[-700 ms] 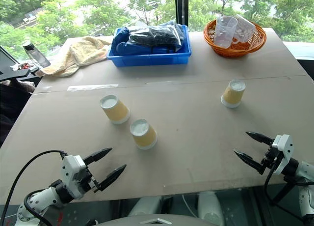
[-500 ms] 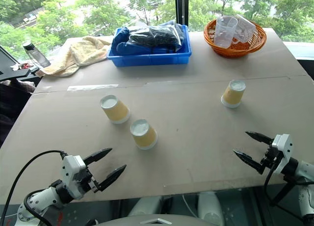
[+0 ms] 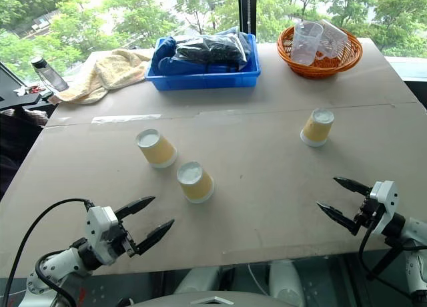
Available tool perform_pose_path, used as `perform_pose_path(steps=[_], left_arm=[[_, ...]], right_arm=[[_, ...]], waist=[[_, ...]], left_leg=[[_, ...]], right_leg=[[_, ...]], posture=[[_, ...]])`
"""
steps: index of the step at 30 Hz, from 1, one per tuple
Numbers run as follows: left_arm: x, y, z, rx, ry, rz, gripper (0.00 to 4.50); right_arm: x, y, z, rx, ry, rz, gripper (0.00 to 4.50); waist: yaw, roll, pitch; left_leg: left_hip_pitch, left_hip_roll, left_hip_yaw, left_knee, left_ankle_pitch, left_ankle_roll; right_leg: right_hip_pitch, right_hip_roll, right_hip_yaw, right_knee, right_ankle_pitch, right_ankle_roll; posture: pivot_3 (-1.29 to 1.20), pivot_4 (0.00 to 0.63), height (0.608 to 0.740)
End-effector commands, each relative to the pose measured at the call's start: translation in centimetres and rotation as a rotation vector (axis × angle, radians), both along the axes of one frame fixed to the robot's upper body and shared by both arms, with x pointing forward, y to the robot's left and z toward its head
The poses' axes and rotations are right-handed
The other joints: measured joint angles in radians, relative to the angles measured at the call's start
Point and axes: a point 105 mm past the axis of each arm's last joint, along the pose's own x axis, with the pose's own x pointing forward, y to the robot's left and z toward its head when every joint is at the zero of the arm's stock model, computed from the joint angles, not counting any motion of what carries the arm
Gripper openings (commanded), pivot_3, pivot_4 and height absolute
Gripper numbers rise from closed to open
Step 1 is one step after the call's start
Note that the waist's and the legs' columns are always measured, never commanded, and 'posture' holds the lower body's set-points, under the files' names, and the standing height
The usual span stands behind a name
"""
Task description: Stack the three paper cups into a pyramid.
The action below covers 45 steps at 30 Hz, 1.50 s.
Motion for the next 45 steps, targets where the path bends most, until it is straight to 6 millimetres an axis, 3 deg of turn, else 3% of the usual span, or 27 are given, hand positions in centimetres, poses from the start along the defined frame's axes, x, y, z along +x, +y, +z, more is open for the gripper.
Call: perform_pose_path(steps=[1, 8, 17, 26, 35, 38, 41, 45], left_arm=[[0.4, -0.3, 0.7, -0.006, -0.026, -0.028, 4.50], [1.3, -2.6, 2.1, -0.032, -0.047, -0.154, 4.50], [5.3, -4.0, 4.2, -0.045, -0.117, -0.213, 4.50], [6.0, -5.3, 3.6, -0.072, -0.082, -0.283, 4.50], [7.2, -5.3, 3.9, -0.080, -0.093, -0.288, 4.50], [7.3, -5.5, 4.0, -0.083, -0.106, -0.295, 3.77], [7.4, -5.6, 4.1, -0.088, -0.104, -0.297, 2.65], [7.4, -5.9, 4.0, -0.070, -0.097, -0.316, 2.48]], right_arm=[[-0.1, 0.3, 1.2, 0.006, -0.056, 0.015, 4.44], [-1.0, 1.9, 2.5, 0.074, -0.061, 0.122, 4.44], [-2.1, 4.1, 6.9, 0.179, -0.166, 0.292, 4.44], [-3.2, 5.7, 7.6, 0.175, -0.191, 0.379, 4.44], [-3.4, 4.4, 7.0, 0.165, -0.153, 0.364, 4.44], [-3.4, 4.4, 7.0, 0.166, -0.155, 0.365, 4.50], [-3.4, 4.5, 7.1, 0.163, -0.163, 0.368, 4.50], [-3.4, 5.0, 7.6, 0.171, -0.169, 0.381, 4.50]], waist=[[0.000, 0.000, 0.000], [0.000, 0.000, 0.000], [-0.001, 0.001, 0.000], [0.001, 0.001, 0.000], [0.000, 0.001, 0.000], [-0.001, 0.001, 0.000], [0.000, 0.001, 0.000], [0.000, 0.001, 0.000]], left_leg=[[0.000, 0.000, 0.000, 0.000, 0.000, 0.000], [0.000, 0.000, 0.000, 0.000, 0.000, 0.000], [0.000, 0.000, 0.000, 0.000, 0.000, 0.000], [0.000, 0.000, -0.001, 0.000, 0.000, -0.001], [0.000, 0.000, -0.001, 0.001, 0.000, -0.001], [0.000, 0.000, -0.001, 0.001, 0.000, -0.001], [0.000, 0.000, -0.001, 0.001, 0.000, -0.001], [0.000, 0.000, -0.001, 0.001, 0.000, -0.001]], right_leg=[[0.000, 0.000, 0.000, 0.000, 0.000, 0.000], [0.000, 0.000, 0.000, 0.000, 0.000, 0.000], [0.000, 0.000, 0.000, 0.002, 0.000, 0.000], [-0.001, 0.000, -0.001, 0.001, 0.000, 0.000], [-0.001, 0.000, -0.001, 0.002, 0.000, 0.000], [-0.001, 0.000, 0.000, 0.002, 0.000, 0.000], [-0.001, 0.000, 0.000, 0.002, 0.000, 0.000], [-0.001, 0.000, 0.000, 0.002, 0.000, 0.000]], posture=[[0.00, 0.150, 0.740], [0.00, 0.150, 0.740], [0.00, 0.150, 0.740], [0.00, 0.150, 0.740], [0.00, 0.150, 0.740], [0.00, 0.150, 0.740], [0.00, 0.150, 0.740], [0.00, 0.150, 0.740]])
